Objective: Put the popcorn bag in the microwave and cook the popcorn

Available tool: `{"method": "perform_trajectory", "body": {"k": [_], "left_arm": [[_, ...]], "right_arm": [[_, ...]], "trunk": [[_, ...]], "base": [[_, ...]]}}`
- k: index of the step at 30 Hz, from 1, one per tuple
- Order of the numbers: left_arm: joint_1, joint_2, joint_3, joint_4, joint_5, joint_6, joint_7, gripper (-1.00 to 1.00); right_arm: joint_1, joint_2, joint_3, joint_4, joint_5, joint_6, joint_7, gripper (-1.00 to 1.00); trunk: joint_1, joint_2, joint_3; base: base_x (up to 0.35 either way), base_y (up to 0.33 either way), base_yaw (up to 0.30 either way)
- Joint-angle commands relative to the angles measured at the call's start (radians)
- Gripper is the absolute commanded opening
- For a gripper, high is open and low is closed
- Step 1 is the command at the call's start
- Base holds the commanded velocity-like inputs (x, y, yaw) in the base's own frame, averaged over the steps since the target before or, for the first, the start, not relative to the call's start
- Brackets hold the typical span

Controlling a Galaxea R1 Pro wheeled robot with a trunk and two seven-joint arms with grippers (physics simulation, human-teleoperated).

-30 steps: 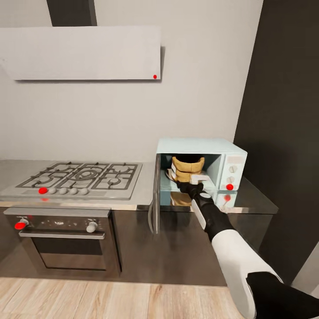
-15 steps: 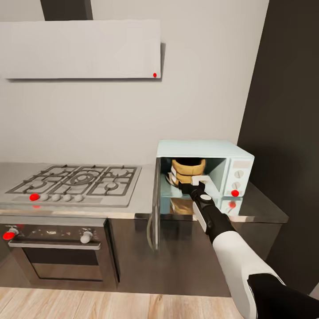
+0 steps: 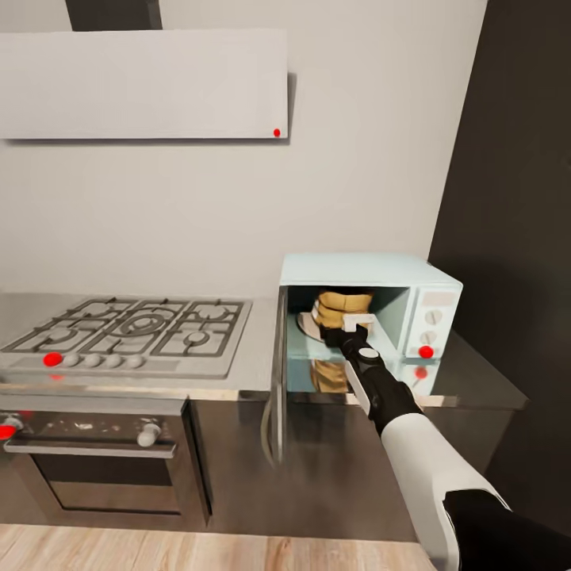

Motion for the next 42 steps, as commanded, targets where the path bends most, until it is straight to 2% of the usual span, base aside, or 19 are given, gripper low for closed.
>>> {"method": "perform_trajectory", "body": {"k": [1, 5, 9, 11, 13, 15, 17, 19, 23, 26, 28, 30, 32, 33, 34, 37, 39, 40, 42], "left_arm": [[0.0, 0.0, -0.001, -0.001, 0.003, -0.002, 0.0, 1.0], [0.0, -0.003, 0.0, -0.001, 0.003, -0.003, 0.006, 1.0], [0.0, -0.003, 0.0, 0.0, 0.003, -0.003, 0.007, 1.0], [0.0, -0.003, 0.0, 0.0, 0.003, -0.003, 0.007, 1.0], [0.0, -0.003, 0.001, 0.0, 0.003, -0.003, 0.008, 1.0], [0.0, -0.003, 0.0, 0.0, 0.003, -0.003, 0.008, 1.0], [0.0, -0.002, 0.001, 0.0, 0.003, -0.003, 0.008, 1.0], [0.0, -0.002, 0.001, 0.0, 0.003, -0.003, 0.008, 1.0], [0.0, -0.002, 0.001, 0.0, 0.004, -0.003, 0.008, 1.0], [0.0, -0.002, 0.001, 0.0, 0.004, -0.003, 0.008, 1.0], [0.0, -0.002, 0.001, 0.0, 0.005, -0.003, 0.008, 1.0], [0.0, 0.0, 0.001, 0.0, 0.011, -0.004, 0.008, 1.0], [0.0, 0.0, 0.002, 0.0, 0.014, -0.004, 0.008, 1.0], [0.0, 0.0, 0.002, 0.0, 0.014, -0.004, 0.008, 1.0], [0.0, 0.0, 0.002, 0.0, 0.015, -0.004, 0.008, 1.0], [0.0, 0.0, 0.006, 0.0, 0.016, -0.005, 0.008, 1.0], [0.0, 0.0, 0.007, 0.0, 0.015, -0.005, 0.008, 1.0], [0.0, 0.0, 0.007, 0.0, 0.015, -0.005, 0.008, 1.0], [0.0, 0.0, 0.007, 0.0, 0.015, -0.004, 0.008, 1.0]], "right_arm": [[0.0, 0.001, -0.001, -0.001, 0.01, 0.007, -0.002, 1.0], [0.0, 0.001, -0.002, -0.001, 0.008, 0.012, -0.002, 1.0], [0.0, -0.007, -0.002, -0.136, 0.006, 0.176, 0.0, 1.0], [0.006, -0.013, -0.003, -0.287, 0.001, 0.349, 0.001, 1.0], [0.043, -0.014, -0.005, -0.44, 0.005, 0.481, 0.001, 1.0], [0.134, -0.016, -0.008, -0.598, 0.006, 0.61, 0.0, 1.0], [0.208, -0.02, -0.01, -0.675, 0.008, 0.682, -0.001, 1.0], [0.241, -0.039, -0.011, -0.7, 0.008, 0.733, -0.001, 1.0], [0.301, -0.112, -0.02, -0.85, 0.002, 0.82, 0.001, 1.0], [0.315, -0.127, -0.05, -0.883, -0.001, 0.859, 0.001, 1.0], [0.365, -0.128, -0.054, -0.881, -0.001, 0.871, 0.001, 1.0], [0.45, -0.126, -0.056, -0.852, -0.006, 0.863, 0.001, 1.0], [0.517, -0.125, -0.055, -0.749, -0.009, 0.85, 0.002, 1.0], [0.539, -0.125, -0.055, -0.653, -0.008, 0.82, 0.002, 1.0], [0.55, -0.127, -0.055, -0.55, -0.007, 0.753, 0.002, 1.0], [0.561, -0.129, -0.051, -0.231, -0.003, 0.395, 0.0, 1.0], [0.562, -0.131, -0.047, -0.046, 0.0, 0.202, 0.001, 1.0], [0.562, -0.131, -0.046, 0.031, 0.001, 0.14, 0.001, 1.0], [0.562, -0.131, -0.046, 0.142, 0.001, 0.082, 0.003, 1.0]], "trunk": [[-0.001, -0.001, -0.001], [-0.001, -0.001, -0.001], [-0.001, -0.001, -0.001], [-0.001, -0.001, -0.001], [-0.001, -0.001, -0.001], [-0.001, -0.001, -0.001], [-0.001, -0.001, -0.001], [-0.001, -0.001, -0.001], [-0.001, -0.001, -0.001], [-0.001, -0.001, -0.001], [-0.001, -0.001, -0.001], [-0.001, -0.001, -0.001], [-0.001, -0.001, -0.001], [-0.001, -0.001, -0.001], [-0.001, -0.001, -0.001], [-0.001, -0.001, -0.001], [-0.001, -0.001, -0.001], [-0.001, -0.001, -0.001], [-0.001, -0.001, -0.001]], "base": [[-0.319, 0.0, 0.0], [-0.332, 0.0, 0.0], [-0.335, 0.0, 0.0], [-0.335, 0.0, 0.0], [-0.335, 0.0, 0.0], [-0.335, 0.0, 0.0], [-0.335, 0.0, 0.0], [-0.335, 0.0, 0.0], [-0.335, 0.0, 0.0], [-0.335, 0.0, 0.0], [-0.335, 0.0, 0.0], [-0.335, 0.02, 0.0], [-0.335, 0.069, 0.0], [-0.333, 0.082, 0.0], [-0.309, 0.053, 0.0], [-0.152, 0.016, 0.0], [-0.027, 0.003, 0.0], [-0.009, 0.001, 0.0], [-0.004, 0.0, 0.0]]}}
